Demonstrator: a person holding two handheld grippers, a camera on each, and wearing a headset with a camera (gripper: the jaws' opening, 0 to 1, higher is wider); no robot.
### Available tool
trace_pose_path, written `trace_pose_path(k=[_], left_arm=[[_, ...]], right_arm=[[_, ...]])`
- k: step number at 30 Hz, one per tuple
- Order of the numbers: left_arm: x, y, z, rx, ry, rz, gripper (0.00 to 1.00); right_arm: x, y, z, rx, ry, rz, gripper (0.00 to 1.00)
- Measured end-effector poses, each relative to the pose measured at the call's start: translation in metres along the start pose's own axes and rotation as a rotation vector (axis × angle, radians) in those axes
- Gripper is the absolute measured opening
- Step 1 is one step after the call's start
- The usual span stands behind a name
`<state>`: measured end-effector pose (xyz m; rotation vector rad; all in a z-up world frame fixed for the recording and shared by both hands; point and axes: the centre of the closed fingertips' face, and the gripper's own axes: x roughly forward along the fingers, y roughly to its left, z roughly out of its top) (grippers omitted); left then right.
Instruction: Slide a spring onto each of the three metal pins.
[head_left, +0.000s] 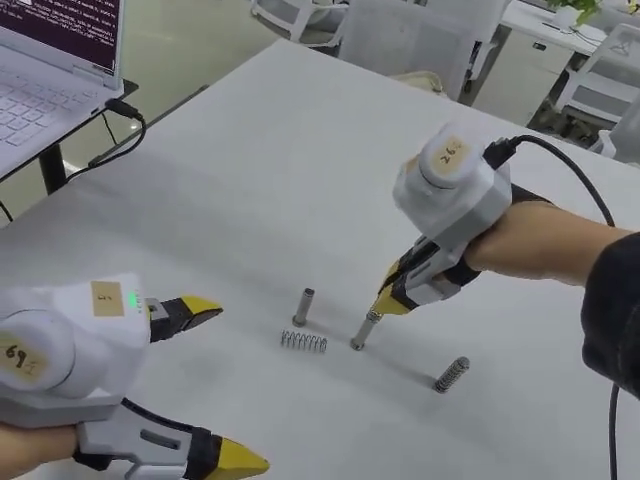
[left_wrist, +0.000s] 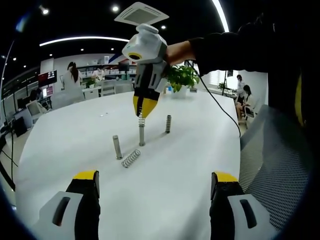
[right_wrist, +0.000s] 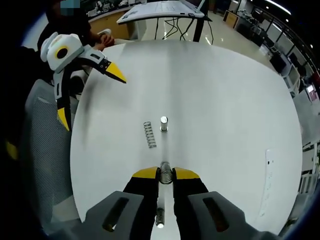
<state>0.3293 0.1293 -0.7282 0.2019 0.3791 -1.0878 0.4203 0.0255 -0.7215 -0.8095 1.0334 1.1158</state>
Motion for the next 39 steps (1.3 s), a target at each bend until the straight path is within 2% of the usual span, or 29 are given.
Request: trace_pose_path(k=[20, 29, 39], left_arm=[[0.002, 0.0, -0.004, -0.013, 0.012, -0.004, 0.88], [0.003, 0.002, -0.005, -0.014, 0.017, -0.004, 0.88], [0.004, 0.001, -0.007, -0.021, 0.019, -0.009, 0.87]], right_arm=[[0.025, 0.002, -0.009, 0.011, 0.014, 0.009, 0.08], [0.038, -0.002, -0.014, 0.017, 0.02, 0.008, 0.08], [0.046, -0.002, -0.018, 0.021, 0.028, 0.011, 0.08]])
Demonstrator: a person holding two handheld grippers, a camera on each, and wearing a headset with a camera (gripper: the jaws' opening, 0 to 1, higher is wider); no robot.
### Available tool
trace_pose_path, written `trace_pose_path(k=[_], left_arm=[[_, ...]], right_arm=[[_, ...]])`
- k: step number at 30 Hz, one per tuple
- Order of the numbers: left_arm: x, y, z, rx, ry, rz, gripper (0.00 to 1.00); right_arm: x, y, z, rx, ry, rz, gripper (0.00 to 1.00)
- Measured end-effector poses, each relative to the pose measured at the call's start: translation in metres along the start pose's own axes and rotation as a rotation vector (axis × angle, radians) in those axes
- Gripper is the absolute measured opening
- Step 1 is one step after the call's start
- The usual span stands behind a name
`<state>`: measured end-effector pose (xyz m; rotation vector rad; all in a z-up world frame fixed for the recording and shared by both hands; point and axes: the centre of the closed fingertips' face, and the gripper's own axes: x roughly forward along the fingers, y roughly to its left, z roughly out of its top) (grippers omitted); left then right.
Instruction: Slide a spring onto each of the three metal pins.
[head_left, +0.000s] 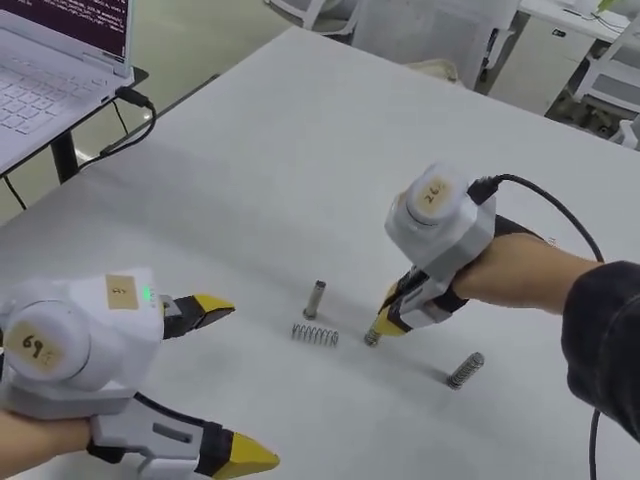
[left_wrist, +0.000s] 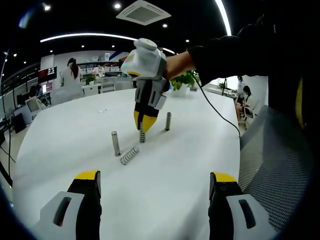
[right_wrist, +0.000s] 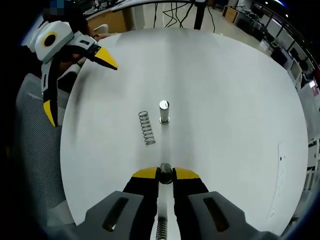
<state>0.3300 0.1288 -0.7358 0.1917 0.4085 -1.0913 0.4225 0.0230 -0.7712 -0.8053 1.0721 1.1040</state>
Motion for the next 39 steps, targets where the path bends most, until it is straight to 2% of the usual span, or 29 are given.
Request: trace_pose_path(k=[22, 30, 39], left_arm=[[-0.0011, -0.0012, -0.0011, -0.015, -0.004, -0.002, 0.86], [-0.0007, -0.0025, -0.0013, -0.014, -0.001, -0.006, 0.86], [-0.0009, -0.0039, -0.0011, -0.014, 0.0, -0.008, 0.86]], right_arm=[[0.0019, 0.0046, -0.0017, -0.01, 0.007, 0.013, 0.09], [0.0011, 0.0076, -0.0014, -0.011, -0.011, 0.025, 0.18], [-0.0021, 0.0083, 0.0065, -0.037, -0.038, 0.013, 0.24]])
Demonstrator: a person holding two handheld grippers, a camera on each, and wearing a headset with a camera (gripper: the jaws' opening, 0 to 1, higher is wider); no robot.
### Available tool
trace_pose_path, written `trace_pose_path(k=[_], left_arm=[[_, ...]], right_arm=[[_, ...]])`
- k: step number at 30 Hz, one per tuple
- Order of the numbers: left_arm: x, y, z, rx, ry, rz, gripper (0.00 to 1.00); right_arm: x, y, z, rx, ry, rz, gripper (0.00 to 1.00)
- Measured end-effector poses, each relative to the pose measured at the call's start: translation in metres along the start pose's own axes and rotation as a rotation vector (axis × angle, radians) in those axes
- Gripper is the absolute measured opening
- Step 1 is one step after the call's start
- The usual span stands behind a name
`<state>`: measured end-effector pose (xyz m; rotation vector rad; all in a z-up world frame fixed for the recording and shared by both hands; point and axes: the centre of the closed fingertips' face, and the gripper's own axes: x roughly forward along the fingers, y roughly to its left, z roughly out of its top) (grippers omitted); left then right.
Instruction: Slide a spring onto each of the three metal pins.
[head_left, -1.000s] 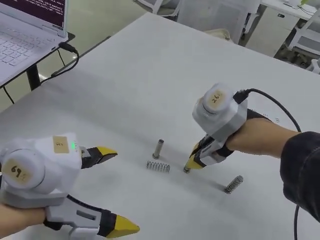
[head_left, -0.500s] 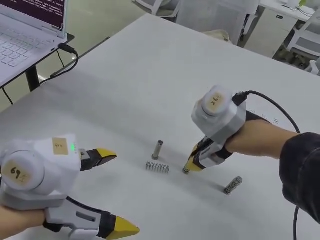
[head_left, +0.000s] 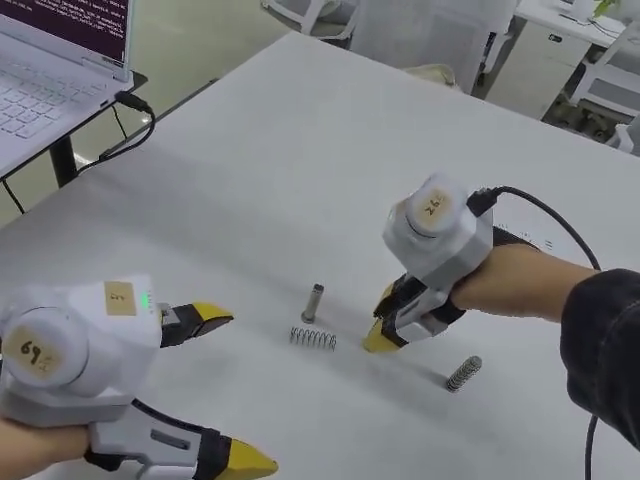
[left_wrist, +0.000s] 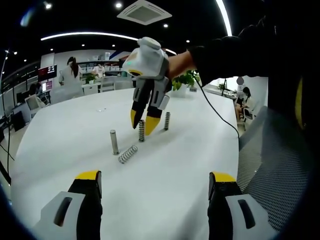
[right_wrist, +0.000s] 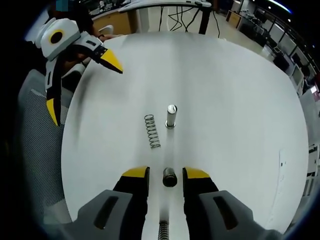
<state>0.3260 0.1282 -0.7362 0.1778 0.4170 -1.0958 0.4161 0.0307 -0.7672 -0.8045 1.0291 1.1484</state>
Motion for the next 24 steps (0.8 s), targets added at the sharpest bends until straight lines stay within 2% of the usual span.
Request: trace_pose_path(k=[9, 24], left_arm=[[-0.001, 0.001, 0.0, 0.0, -0.003, 0.005, 0.85], [-0.007, 0.003, -0.003, -0.016, -0.006, 0.021, 0.85]], right_arm=[[0.0, 0.005, 0.013, -0.027, -0.026, 0.007, 0.26], [0.013, 0.013, 0.03, -0.068, -0.037, 0.029, 0.26]])
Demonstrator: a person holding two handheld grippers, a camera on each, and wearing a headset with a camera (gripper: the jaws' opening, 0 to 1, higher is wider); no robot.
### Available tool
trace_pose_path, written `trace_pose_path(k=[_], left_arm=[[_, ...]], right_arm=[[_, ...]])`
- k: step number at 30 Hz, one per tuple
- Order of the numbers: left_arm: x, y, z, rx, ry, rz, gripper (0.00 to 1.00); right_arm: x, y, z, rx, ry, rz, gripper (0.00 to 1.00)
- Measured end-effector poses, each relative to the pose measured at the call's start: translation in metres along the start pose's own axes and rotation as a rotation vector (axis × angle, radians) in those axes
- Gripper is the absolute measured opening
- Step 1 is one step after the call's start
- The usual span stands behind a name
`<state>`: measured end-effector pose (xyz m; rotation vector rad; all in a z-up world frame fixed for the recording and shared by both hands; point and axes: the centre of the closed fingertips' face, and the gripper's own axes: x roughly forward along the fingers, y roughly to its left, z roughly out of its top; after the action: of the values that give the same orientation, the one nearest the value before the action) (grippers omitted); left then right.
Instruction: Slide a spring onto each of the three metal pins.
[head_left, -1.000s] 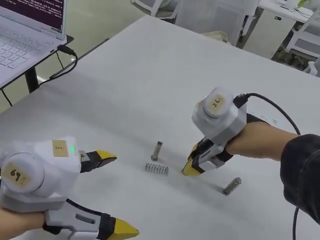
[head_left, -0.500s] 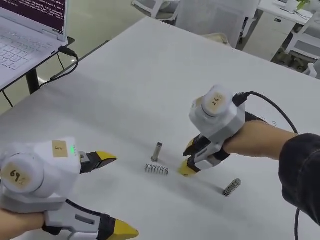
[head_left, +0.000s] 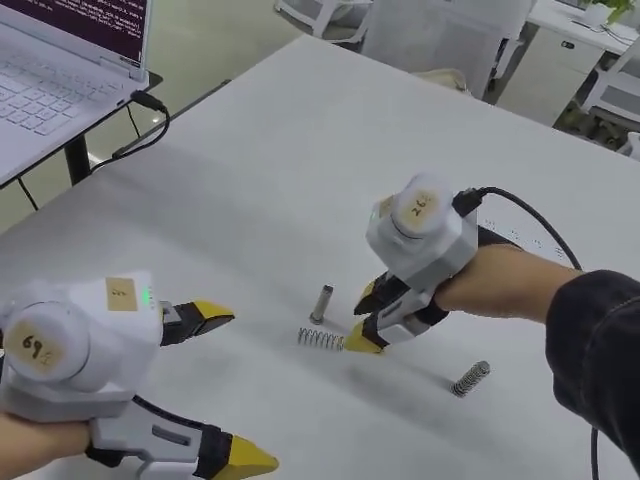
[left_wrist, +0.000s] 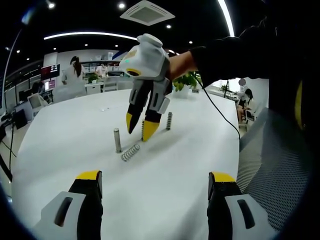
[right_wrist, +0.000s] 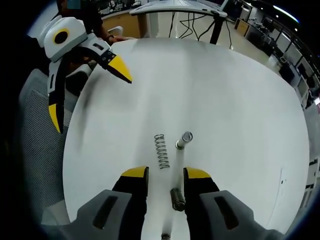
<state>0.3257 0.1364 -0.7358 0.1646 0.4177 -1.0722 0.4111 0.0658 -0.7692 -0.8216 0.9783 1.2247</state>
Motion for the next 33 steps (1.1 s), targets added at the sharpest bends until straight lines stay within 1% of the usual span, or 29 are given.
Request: trace_pose_path(k=[5, 24, 29, 33], left_arm=[[-0.002, 0.001, -0.001, -0.004, 0.0, 0.004, 0.84], [-0.004, 0.001, -0.005, -0.019, 0.01, 0.019, 0.83], [-0.004, 0.001, -0.006, -0.023, 0.01, 0.021, 0.82], [-0.005, 0.001, -0.006, -0.026, 0.012, 0.022, 0.82]], right_arm=[[0.005, 0.004, 0.001, -0.013, 0.01, 0.01, 0.25], [0.023, 0.005, 0.001, -0.061, 0.035, 0.021, 0.19], [0.027, 0.007, -0.002, -0.068, 0.048, 0.026, 0.18], [0.028, 0.007, -0.002, -0.073, 0.049, 0.02, 0.16]])
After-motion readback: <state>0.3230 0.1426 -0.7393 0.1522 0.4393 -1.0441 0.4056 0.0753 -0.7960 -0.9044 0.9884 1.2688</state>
